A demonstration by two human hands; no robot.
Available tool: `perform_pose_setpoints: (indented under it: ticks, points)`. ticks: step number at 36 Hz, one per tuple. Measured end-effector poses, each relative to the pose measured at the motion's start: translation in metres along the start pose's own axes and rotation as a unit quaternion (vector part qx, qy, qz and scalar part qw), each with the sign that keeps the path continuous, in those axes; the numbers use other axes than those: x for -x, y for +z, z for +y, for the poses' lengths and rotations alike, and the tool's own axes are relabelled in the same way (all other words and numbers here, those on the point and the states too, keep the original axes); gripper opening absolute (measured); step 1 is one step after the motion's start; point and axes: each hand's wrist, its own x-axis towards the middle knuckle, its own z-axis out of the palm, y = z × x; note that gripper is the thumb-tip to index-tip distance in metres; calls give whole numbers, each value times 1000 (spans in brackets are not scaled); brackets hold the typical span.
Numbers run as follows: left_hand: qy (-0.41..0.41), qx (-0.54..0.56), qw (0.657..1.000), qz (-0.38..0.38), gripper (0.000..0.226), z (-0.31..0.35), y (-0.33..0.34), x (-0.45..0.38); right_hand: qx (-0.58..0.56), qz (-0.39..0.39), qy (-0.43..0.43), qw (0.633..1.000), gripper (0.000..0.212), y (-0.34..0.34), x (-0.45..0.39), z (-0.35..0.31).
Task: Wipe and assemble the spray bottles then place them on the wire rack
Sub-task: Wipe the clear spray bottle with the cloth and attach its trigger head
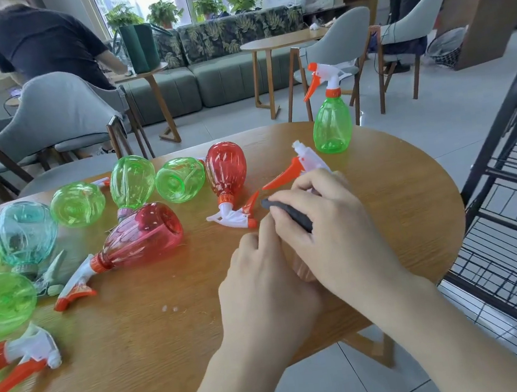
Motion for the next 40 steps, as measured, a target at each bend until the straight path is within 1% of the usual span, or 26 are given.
perform_pose_setpoints:
  ticks: [3, 5, 7, 10, 14, 17, 18, 20, 23, 26, 28, 30, 33, 37, 40]
  points:
    - [-1, -9, 1000, 12, 79, 0, -1, 0, 21, -46, -6, 999, 14, -6, -2, 2]
    - [-5, -17, 1000, 15, 80, 0, 1, -1, 18, -53, -4, 998, 13, -8, -2, 4]
    - [-3, -13, 1000, 13, 80, 0, 1, -1, 6, -40, 3, 999, 13, -12, -2, 6]
    - [-9, -21, 1000, 12, 77, -2, 3, -4, -14, -39, 20, 999, 12, -22, -4, 11]
    - [-12, -38, 999, 25, 86, -7, 6, -9, -16, -53, 47, 997, 14, -34, -2, 12]
    - [-6, -35, 999, 38, 87, -11, 7, -10, 1, -69, 52, 996, 14, -41, -3, 12]
    - [-2, -34, 999, 43, 87, -12, 8, -11, 9, -63, 50, 997, 14, -44, -5, 13]
    - [6, -34, 998, 47, 89, -15, 8, -11, 20, -27, 37, 999, 13, -49, -10, 15]
    - [19, -39, 998, 51, 88, -16, 8, -11, 14, 65, 12, 998, 12, -50, -18, 17]
    - [30, -52, 997, 54, 88, -15, 10, -9, 9, 133, -5, 991, 19, -41, -25, 21]
    - [39, -58, 996, 57, 86, -14, 11, -8, 9, 145, -10, 989, 22, -32, -30, 25]
    - [44, -56, 995, 62, 85, -13, 12, -7, 12, 138, -9, 990, 24, -24, -32, 27]
    - [44, -54, 995, 65, 84, -13, 12, -7, 21, 132, 0, 991, 22, -14, -32, 29]
    - [44, -62, 995, 62, 82, -10, 13, -7, 22, 149, 18, 988, 19, -13, -29, 29]
    - [42, -76, 995, 57, 81, -8, 14, -7, 14, 144, 16, 989, 18, -10, -24, 26]
